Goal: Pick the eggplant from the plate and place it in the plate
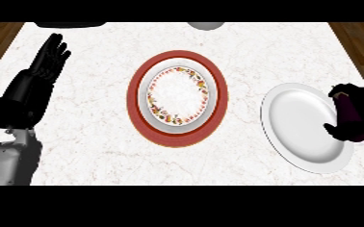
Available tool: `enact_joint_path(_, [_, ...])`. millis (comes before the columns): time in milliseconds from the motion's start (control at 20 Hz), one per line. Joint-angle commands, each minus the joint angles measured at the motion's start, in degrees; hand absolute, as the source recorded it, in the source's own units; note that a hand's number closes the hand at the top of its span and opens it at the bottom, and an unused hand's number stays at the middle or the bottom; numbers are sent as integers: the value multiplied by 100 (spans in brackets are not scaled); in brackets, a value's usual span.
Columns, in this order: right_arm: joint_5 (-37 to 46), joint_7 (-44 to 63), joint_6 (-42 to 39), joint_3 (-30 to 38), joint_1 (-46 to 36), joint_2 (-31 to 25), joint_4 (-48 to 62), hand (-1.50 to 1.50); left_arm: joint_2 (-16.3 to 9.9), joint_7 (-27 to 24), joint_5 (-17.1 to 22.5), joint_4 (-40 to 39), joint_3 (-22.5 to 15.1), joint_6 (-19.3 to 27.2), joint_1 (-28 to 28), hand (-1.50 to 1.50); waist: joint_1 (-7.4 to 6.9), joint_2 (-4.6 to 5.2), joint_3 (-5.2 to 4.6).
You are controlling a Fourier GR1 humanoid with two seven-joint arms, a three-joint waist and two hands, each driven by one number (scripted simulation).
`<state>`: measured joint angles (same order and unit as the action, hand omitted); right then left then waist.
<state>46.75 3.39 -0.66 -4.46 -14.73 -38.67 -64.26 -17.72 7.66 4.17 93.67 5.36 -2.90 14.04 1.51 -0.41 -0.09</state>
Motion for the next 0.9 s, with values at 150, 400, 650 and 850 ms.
enact_joint_path(150, [-795,-26,-293,576,895,-127,-1978,150,-79,62,144,108,160,-168,59,0,-48,8,4])
enact_joint_path(400, [-1433,-130,-361,510,839,339,-3369,150,50,-193,-96,-396,44,-60,209,0,25,18,1])
enact_joint_path(650, [-2104,546,-755,387,773,846,-4708,150,-43,-193,22,-288,122,-230,124,0,-58,12,1])
enact_joint_path(850, [-1953,1168,-965,-14,893,1127,-5585,150,243,-421,-252,-454,-42,-19,125,0,-94,32,4])
